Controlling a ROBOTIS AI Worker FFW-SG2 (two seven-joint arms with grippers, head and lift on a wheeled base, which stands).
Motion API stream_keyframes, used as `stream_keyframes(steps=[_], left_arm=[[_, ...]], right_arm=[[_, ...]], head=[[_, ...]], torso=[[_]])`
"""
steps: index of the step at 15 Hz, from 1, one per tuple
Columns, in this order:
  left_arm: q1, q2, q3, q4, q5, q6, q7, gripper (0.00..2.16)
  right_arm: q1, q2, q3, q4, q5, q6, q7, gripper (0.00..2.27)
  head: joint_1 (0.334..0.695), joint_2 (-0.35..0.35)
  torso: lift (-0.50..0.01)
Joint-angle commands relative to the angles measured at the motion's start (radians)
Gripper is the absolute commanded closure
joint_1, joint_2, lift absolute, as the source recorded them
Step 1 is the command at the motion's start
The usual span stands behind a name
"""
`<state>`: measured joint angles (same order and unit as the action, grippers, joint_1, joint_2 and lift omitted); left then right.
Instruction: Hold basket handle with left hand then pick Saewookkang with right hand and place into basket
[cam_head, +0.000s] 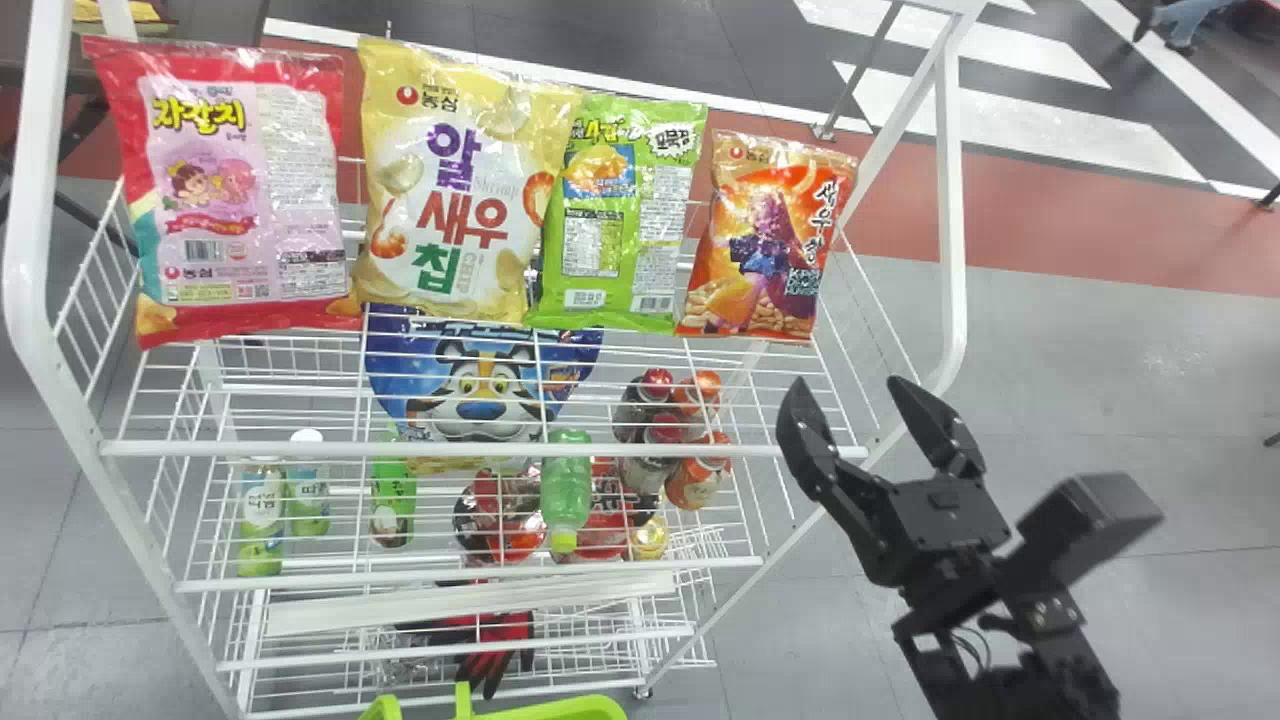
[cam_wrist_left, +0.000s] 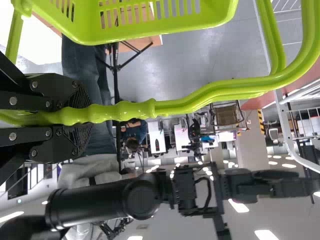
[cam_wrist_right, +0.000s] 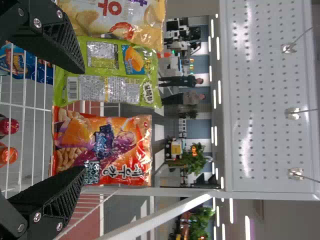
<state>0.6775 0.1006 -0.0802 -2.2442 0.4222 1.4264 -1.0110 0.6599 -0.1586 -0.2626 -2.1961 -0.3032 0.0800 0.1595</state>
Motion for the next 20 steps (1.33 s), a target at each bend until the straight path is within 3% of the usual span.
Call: stream_keyframes(steps=[1, 7, 16, 20], left_arm=[[0.002, 0.004, -0.003, 0.000, -0.003, -0.004, 0.000, 1.76], [-0.042, 0.022, -0.047, 0.041, -0.008, -0.001, 0.003, 1.76], [-0.041, 0.024, -0.046, 0.049, -0.010, -0.013, 0.002, 1.76], [-0.041, 0.022, -0.044, 0.054, -0.010, -0.016, 0.002, 1.76]], right_arm=[[-0.075, 0.001, 0.010, 0.010, -0.001, 0.106, 0.000, 0.14], [-0.304, -0.007, 0.033, 0.191, 0.053, 0.171, -0.020, 0.14], [-0.614, -0.061, 0.086, 0.518, 0.096, 0.180, -0.024, 0.14], [-0.680, -0.096, 0.089, 0.598, 0.104, 0.180, -0.024, 0.14]], head=[[0.695, -0.350], [0.695, -0.350], [0.695, -0.350], [0.695, -0.350]], torso=[[-0.019], [-0.019], [-0.019], [-0.019]])
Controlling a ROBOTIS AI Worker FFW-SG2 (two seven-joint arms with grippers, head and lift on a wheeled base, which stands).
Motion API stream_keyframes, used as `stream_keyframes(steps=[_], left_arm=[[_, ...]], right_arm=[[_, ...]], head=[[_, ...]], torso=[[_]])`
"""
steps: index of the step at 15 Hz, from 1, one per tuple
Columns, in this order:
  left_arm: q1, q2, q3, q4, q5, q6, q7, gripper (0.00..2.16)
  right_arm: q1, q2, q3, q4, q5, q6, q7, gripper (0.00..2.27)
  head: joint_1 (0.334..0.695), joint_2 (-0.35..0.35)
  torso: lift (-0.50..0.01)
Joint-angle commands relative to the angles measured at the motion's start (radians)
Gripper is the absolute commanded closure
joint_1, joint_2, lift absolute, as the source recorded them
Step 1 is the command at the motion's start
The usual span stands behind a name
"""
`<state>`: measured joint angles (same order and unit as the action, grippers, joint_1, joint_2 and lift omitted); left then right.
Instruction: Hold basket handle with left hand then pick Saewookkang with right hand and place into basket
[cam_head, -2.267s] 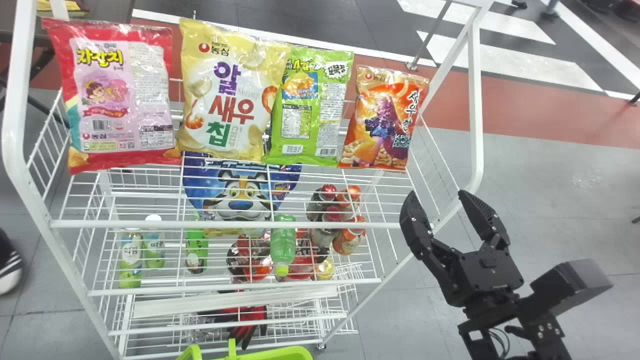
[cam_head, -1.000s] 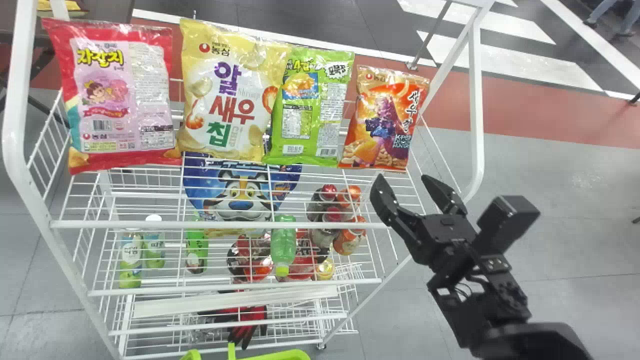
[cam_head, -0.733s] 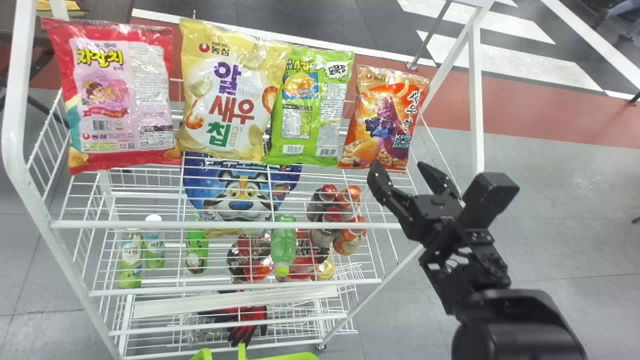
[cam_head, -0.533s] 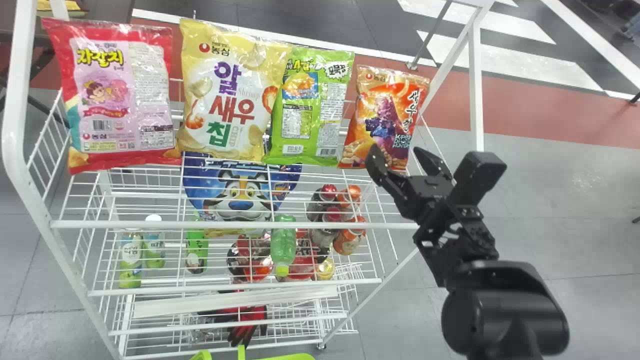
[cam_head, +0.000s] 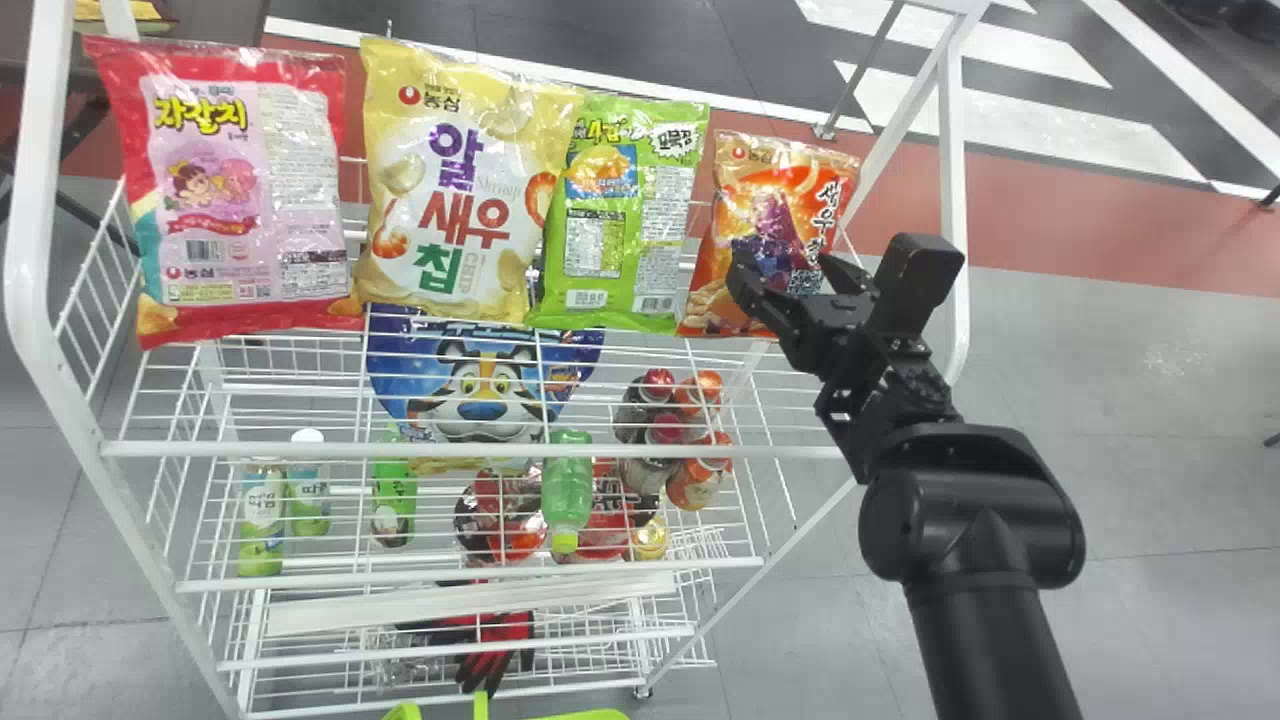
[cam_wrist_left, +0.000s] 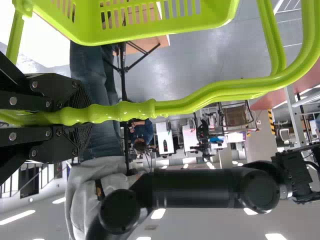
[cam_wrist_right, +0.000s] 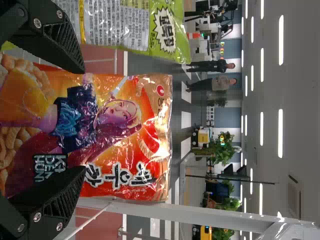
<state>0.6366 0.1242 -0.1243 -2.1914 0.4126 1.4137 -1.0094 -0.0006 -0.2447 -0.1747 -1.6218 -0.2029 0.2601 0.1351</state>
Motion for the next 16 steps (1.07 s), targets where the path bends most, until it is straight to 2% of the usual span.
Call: stream_keyframes(steps=[1, 5, 8, 9, 10, 11, 13, 14, 15, 16], left_arm=[[-0.002, 0.000, -0.002, 0.001, 0.000, -0.003, 0.002, 1.76], [-0.002, 0.000, 0.003, 0.001, 0.000, -0.003, 0.000, 1.76], [-0.002, 0.000, 0.009, -0.001, 0.000, 0.000, -0.008, 1.76], [-0.002, 0.000, 0.011, -0.001, 0.000, -0.003, -0.008, 1.76], [-0.002, 0.000, 0.012, 0.001, 0.000, -0.003, -0.008, 1.76], [-0.002, 0.000, 0.015, 0.001, 0.002, -0.003, -0.008, 1.76], [-0.003, -0.001, 0.020, 0.001, 0.005, -0.003, -0.008, 1.76], [-0.003, -0.001, 0.021, 0.002, 0.006, -0.006, -0.008, 1.76], [-0.003, -0.001, 0.025, 0.002, 0.006, -0.006, -0.008, 1.76], [-0.003, -0.001, 0.026, 0.002, 0.006, -0.006, -0.008, 1.76]], right_arm=[[-0.035, -0.016, 0.001, 0.043, 0.004, 0.003, 0.000, 0.14], [-0.094, -0.036, 0.026, 0.112, 0.007, 0.021, 0.003, 0.14], [-0.168, -0.036, 0.060, 0.192, 0.014, 0.074, 0.018, 0.13], [-0.179, -0.038, 0.069, 0.204, 0.014, 0.080, 0.035, 0.14], [-0.187, -0.036, 0.075, 0.204, 0.019, 0.110, 0.047, 0.25], [-0.194, -0.036, 0.083, 0.204, 0.030, 0.141, 0.057, 0.43], [-0.194, -0.036, 0.095, 0.195, 0.062, 0.166, 0.057, 1.21], [-0.190, -0.031, 0.098, 0.184, 0.066, 0.172, 0.041, 1.75], [-0.179, -0.031, 0.103, 0.169, 0.082, 0.166, -0.005, 2.01], [-0.171, -0.033, 0.112, 0.158, 0.089, 0.160, -0.029, 2.02]], head=[[0.695, -0.350], [0.695, -0.350], [0.695, -0.350], [0.695, -0.350], [0.695, -0.350], [0.695, -0.350], [0.695, -0.350], [0.695, -0.350], [0.695, -0.350], [0.695, -0.350]], torso=[[-0.019], [-0.019], [-0.019], [-0.019], [-0.019], [-0.019], [-0.019], [-0.019], [-0.019], [-0.019]])
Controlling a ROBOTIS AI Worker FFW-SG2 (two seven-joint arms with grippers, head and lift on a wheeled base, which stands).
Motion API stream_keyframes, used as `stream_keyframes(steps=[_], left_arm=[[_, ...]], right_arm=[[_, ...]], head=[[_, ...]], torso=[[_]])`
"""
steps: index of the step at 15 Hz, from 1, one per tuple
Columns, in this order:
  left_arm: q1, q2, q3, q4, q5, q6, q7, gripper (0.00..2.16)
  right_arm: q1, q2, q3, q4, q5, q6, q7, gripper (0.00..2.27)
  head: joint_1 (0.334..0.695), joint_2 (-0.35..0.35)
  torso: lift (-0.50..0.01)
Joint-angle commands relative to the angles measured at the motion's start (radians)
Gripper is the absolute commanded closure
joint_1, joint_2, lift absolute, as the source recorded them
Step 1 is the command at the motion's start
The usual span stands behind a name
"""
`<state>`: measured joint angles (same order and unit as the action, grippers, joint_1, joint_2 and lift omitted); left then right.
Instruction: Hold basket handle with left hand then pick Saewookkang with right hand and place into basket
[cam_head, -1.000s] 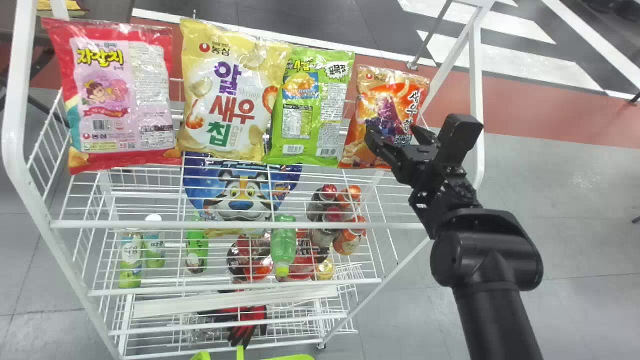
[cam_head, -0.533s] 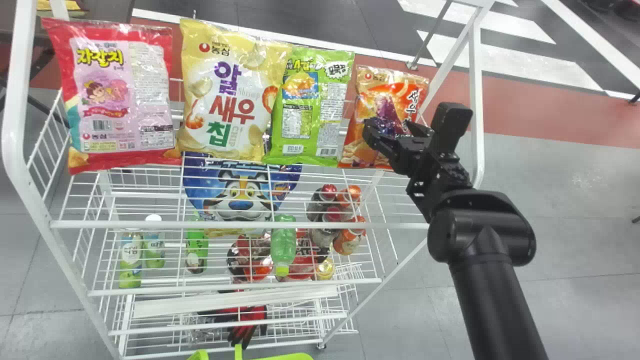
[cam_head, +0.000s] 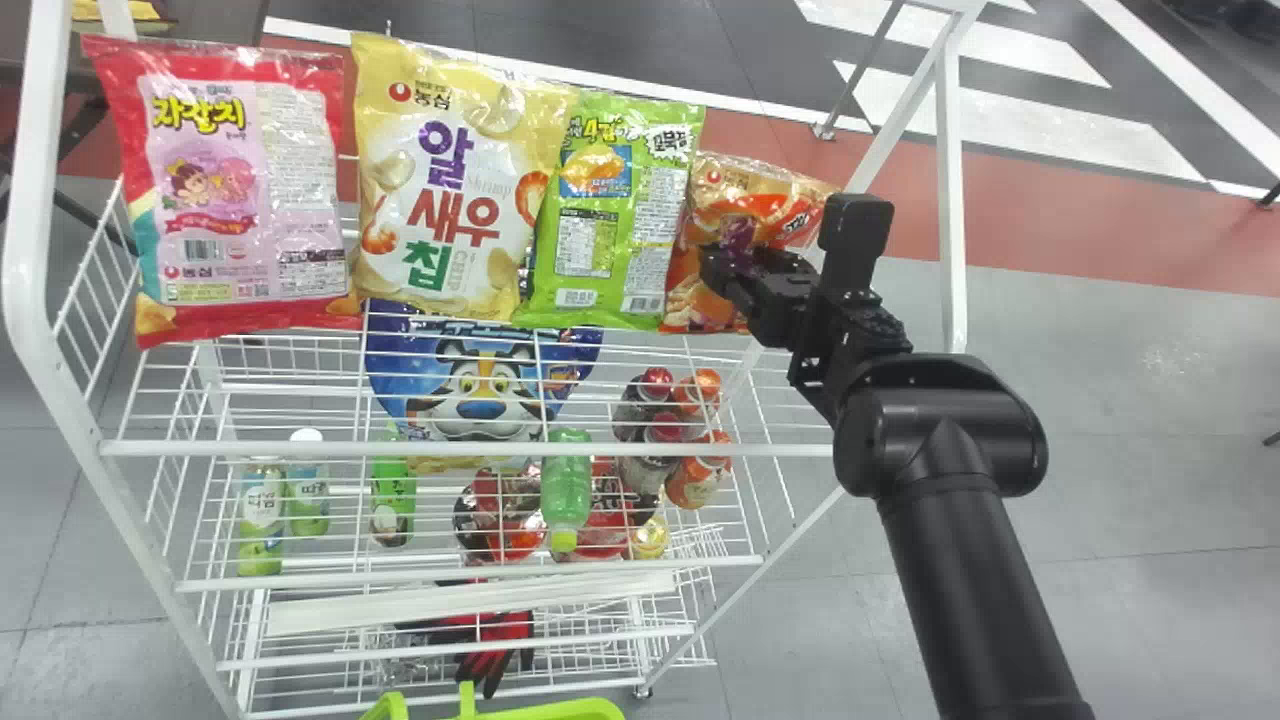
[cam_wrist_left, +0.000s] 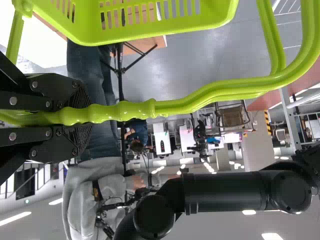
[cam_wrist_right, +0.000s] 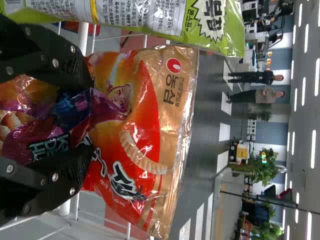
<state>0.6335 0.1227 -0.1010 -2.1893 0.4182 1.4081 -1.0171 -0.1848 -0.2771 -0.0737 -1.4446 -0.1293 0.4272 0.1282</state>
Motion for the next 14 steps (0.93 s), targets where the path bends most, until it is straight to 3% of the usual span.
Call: stream_keyframes(steps=[1, 4, 10, 14], left_arm=[[0.000, 0.000, 0.004, -0.001, 0.002, -0.001, -0.001, 1.76], [0.000, 0.000, 0.007, -0.004, 0.004, -0.001, -0.005, 1.76], [0.011, -0.002, 0.006, -0.015, 0.004, -0.016, -0.006, 1.76], [0.014, -0.002, 0.007, -0.037, 0.004, -0.016, -0.003, 1.76]], right_arm=[[0.027, -0.002, 0.014, -0.037, 0.019, -0.014, -0.058, 2.07], [0.070, -0.004, 0.011, -0.096, 0.016, -0.041, -0.124, 2.07], [0.217, -0.040, -0.023, -0.359, -0.059, -0.004, -0.117, 2.07], [0.344, -0.056, -0.078, -0.608, -0.127, 0.155, -0.113, 2.07]], head=[[0.695, -0.350], [0.695, -0.350], [0.695, -0.350], [0.695, -0.350]], torso=[[-0.019], [-0.019], [-0.019], [-0.019]])
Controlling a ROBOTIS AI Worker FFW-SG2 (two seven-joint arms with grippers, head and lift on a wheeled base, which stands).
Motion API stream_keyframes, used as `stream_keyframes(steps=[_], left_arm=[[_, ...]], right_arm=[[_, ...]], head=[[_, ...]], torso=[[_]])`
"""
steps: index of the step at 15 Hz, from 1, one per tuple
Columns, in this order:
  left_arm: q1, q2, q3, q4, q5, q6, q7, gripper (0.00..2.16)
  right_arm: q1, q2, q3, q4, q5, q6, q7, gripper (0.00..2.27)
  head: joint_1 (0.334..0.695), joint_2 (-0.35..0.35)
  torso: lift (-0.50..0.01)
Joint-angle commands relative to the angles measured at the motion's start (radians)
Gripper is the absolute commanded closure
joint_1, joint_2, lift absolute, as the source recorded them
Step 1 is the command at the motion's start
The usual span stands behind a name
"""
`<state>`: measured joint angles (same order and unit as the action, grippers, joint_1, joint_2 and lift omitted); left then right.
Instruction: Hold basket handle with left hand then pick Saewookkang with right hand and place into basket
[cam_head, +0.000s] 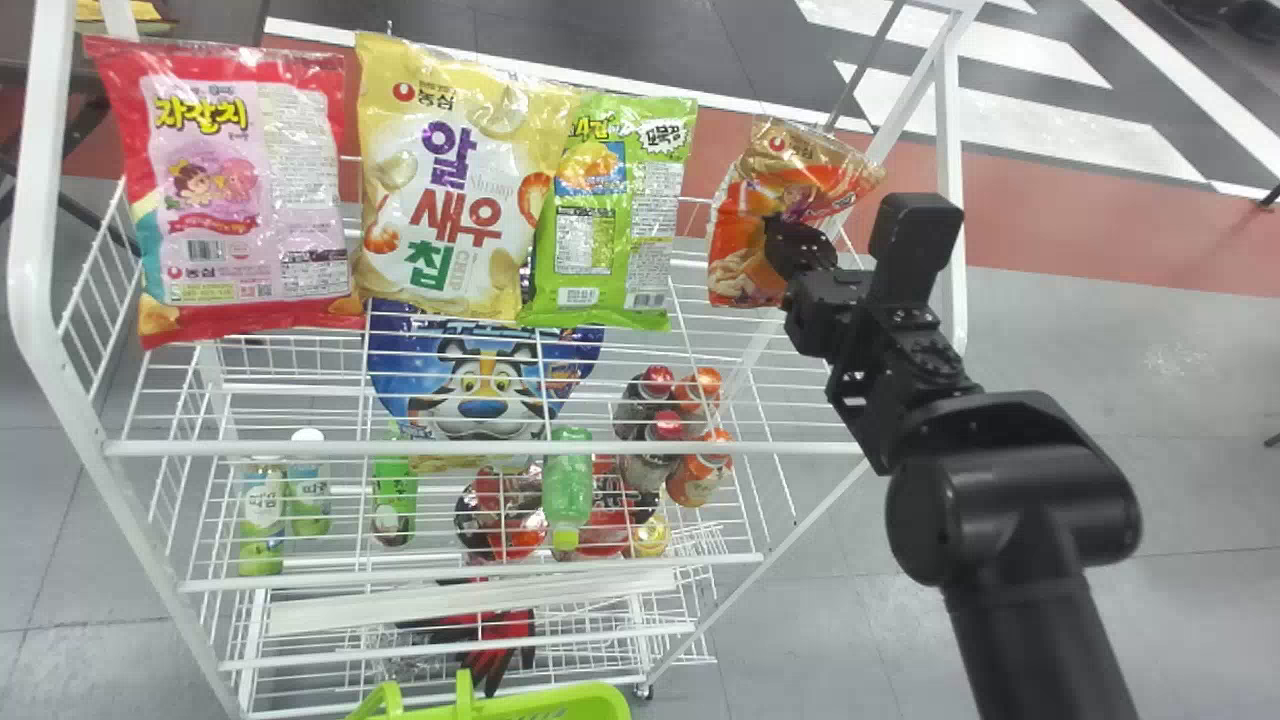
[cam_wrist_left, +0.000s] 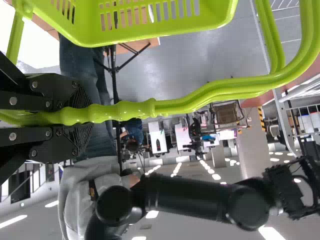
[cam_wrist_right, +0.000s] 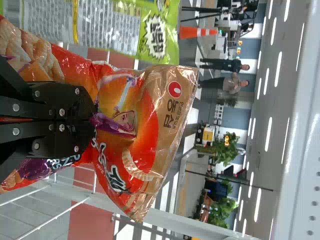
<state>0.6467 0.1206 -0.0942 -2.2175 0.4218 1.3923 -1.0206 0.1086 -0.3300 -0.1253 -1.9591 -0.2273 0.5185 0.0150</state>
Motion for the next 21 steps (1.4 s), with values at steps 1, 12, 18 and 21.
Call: stream_keyframes(steps=[1, 12, 18, 21], left_arm=[[0.002, 0.001, 0.002, -0.013, 0.000, 0.000, 0.000, 1.76], [0.018, -0.003, 0.010, -0.033, 0.008, -0.009, 0.000, 1.76], [0.016, -0.007, 0.019, -0.031, 0.018, -0.018, 0.002, 1.76], [0.016, -0.007, 0.016, -0.031, 0.018, -0.018, 0.007, 1.76]], right_arm=[[0.097, -0.001, -0.048, -0.169, -0.053, 0.125, 0.006, 2.07], [0.484, 0.072, -0.117, -0.621, -0.224, 0.723, 0.126, 2.07], [0.557, 0.071, -0.123, -0.733, -0.405, 1.054, 0.148, 2.07], [0.557, 0.072, -0.100, -0.755, -0.458, 1.054, 0.134, 2.07]], head=[[0.695, -0.350], [0.695, -0.350], [0.695, -0.350], [0.695, -0.350]], torso=[[-0.019], [-0.019], [-0.019], [-0.019]])
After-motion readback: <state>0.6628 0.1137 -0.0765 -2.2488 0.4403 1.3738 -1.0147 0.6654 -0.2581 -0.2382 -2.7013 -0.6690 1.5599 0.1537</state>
